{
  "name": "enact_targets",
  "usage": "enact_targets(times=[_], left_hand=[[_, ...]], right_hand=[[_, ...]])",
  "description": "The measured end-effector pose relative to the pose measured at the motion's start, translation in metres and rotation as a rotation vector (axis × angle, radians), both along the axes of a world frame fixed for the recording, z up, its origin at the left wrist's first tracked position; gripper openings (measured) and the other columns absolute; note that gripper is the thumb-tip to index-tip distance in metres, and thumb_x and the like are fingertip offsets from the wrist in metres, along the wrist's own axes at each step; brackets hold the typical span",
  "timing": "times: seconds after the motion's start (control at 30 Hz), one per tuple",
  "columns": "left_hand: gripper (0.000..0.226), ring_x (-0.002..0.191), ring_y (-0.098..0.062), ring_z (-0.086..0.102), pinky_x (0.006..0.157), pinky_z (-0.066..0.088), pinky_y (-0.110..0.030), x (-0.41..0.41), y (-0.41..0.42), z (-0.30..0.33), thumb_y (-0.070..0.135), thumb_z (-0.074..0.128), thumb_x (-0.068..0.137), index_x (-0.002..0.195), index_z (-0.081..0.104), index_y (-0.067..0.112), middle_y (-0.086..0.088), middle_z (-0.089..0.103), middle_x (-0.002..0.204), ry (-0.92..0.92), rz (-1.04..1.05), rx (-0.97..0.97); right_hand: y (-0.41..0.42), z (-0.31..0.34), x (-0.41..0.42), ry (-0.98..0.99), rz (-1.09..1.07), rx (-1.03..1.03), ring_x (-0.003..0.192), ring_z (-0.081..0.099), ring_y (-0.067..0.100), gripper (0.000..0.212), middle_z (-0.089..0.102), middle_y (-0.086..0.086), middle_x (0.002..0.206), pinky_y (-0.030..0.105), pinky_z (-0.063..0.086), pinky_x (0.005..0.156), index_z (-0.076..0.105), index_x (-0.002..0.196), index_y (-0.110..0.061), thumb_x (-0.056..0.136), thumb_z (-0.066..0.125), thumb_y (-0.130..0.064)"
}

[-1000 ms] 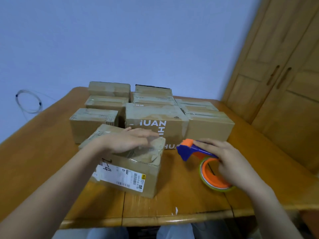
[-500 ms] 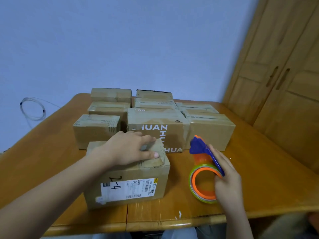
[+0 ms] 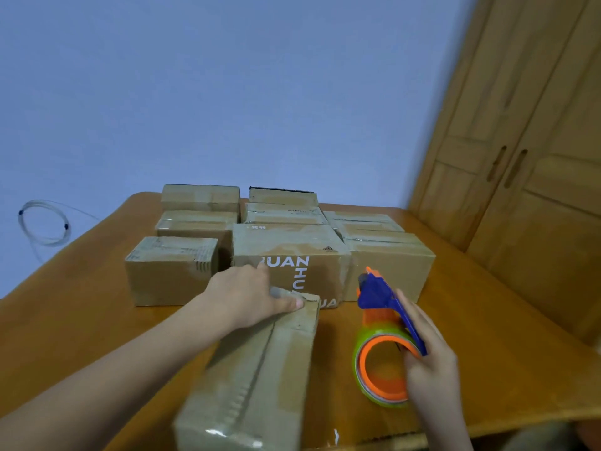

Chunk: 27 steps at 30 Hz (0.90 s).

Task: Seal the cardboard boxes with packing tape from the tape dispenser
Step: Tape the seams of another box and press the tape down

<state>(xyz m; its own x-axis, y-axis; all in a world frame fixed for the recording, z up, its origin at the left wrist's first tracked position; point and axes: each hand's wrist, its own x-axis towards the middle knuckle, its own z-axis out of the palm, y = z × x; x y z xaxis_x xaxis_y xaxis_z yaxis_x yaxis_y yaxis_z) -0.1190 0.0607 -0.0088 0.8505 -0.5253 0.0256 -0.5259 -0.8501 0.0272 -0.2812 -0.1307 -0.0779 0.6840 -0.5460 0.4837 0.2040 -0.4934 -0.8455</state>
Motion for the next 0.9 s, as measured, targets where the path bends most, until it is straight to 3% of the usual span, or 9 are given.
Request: enact_targets(times=[0.07, 0.23, 0.43, 0.53, 0.6, 0.67, 0.73, 0.8, 0.9], left_hand=[[0.093, 0.115, -0.029, 0.054, 0.083, 0.045, -0.036, -0.001, -0.003, -0.003, 0.083, 0.034, 0.078, 0.134, 0.043, 0.011, -0.011, 0.054, 0.13, 0.079, 0.027, -0.047], [0.08, 0.094, -0.024, 0.06, 0.074, 0.048, -0.033, -0.004, -0.004, -0.006, 0.085, 0.033, 0.076, 0.104, 0.054, 0.012, -0.002, 0.056, 0.095, 0.119, 0.047, -0.087], [0.082, 0.09, -0.024, 0.061, 0.072, 0.049, -0.033, -0.007, -0.004, -0.007, 0.087, 0.023, 0.074, 0.095, 0.053, 0.014, -0.001, 0.057, 0.089, 0.025, 0.048, -0.04], [0.087, 0.093, -0.022, 0.061, 0.071, 0.05, -0.033, -0.007, 0.001, -0.005, 0.083, 0.013, 0.076, 0.111, 0.056, 0.016, -0.003, 0.061, 0.097, -0.176, 0.039, -0.106], [0.07, 0.102, -0.019, 0.054, 0.072, 0.045, -0.031, -0.009, 0.004, 0.0, 0.075, 0.021, 0.085, 0.117, 0.052, 0.021, 0.001, 0.056, 0.105, -0.249, -0.025, -0.341], [0.058, 0.09, -0.014, 0.054, 0.071, 0.045, -0.031, -0.015, 0.004, 0.01, 0.07, 0.029, 0.089, 0.101, 0.058, 0.021, 0.005, 0.056, 0.093, -0.102, -0.15, -0.683], [0.059, 0.075, -0.009, 0.057, 0.069, 0.045, -0.031, -0.023, 0.0, 0.019, 0.071, 0.034, 0.086, 0.085, 0.063, 0.02, 0.008, 0.061, 0.076, 0.188, -0.259, -0.972], [0.057, 0.066, 0.0, 0.056, 0.069, 0.043, -0.024, -0.031, -0.004, 0.025, 0.071, 0.039, 0.085, 0.078, 0.064, 0.021, 0.012, 0.06, 0.068, 0.44, -0.29, -1.095], [0.055, 0.066, -0.006, 0.056, 0.066, 0.045, -0.02, -0.036, -0.009, 0.029, 0.064, 0.038, 0.076, 0.078, 0.065, 0.016, 0.006, 0.061, 0.069, 0.716, -0.282, -1.137]], right_hand=[[0.001, 0.002, 0.002, -0.01, 0.009, 0.007, 0.104, 0.045, -0.026, 0.075, 0.05, -0.025, 0.119, 0.003, 0.046, 0.064, 0.051, 0.119, -0.044, 0.083, 0.053, 0.022], [0.001, 0.006, 0.006, -0.015, 0.01, -0.032, 0.109, 0.045, -0.023, 0.094, 0.052, -0.025, 0.122, 0.002, 0.046, 0.068, 0.048, 0.115, -0.063, 0.082, 0.051, 0.025], [0.001, 0.012, 0.008, -0.008, 0.014, -0.109, 0.115, 0.041, -0.023, 0.098, 0.05, -0.023, 0.126, -0.001, 0.043, 0.074, 0.042, 0.12, -0.06, 0.08, 0.047, 0.029], [0.0, 0.012, 0.008, -0.011, 0.025, -0.127, 0.118, 0.041, -0.02, 0.097, 0.051, -0.024, 0.127, 0.001, 0.044, 0.075, 0.044, 0.122, -0.059, 0.08, 0.048, 0.028], [0.0, 0.014, 0.008, -0.021, 0.032, -0.153, 0.119, 0.041, -0.018, 0.099, 0.053, -0.03, 0.126, 0.002, 0.045, 0.074, 0.043, 0.122, -0.062, 0.08, 0.051, 0.027], [0.001, 0.017, 0.008, -0.056, 0.05, -0.201, 0.123, 0.042, -0.012, 0.097, 0.052, -0.036, 0.125, 0.004, 0.047, 0.077, 0.046, 0.124, -0.06, 0.079, 0.051, 0.026], [0.003, 0.021, 0.007, -0.105, 0.069, -0.251, 0.127, 0.041, -0.007, 0.084, 0.05, -0.035, 0.128, 0.004, 0.047, 0.077, 0.047, 0.127, -0.057, 0.079, 0.05, 0.012], [0.005, 0.025, 0.007, -0.136, 0.051, -0.322, 0.129, 0.041, -0.003, 0.083, 0.049, -0.03, 0.132, 0.002, 0.044, 0.082, 0.045, 0.131, -0.052, 0.072, 0.045, 0.006], [0.005, 0.03, 0.006, -0.151, -0.004, -0.43, 0.13, 0.043, -0.002, 0.094, 0.046, -0.031, 0.136, 0.009, 0.041, 0.095, 0.043, 0.134, -0.053, 0.066, 0.042, 0.011]])
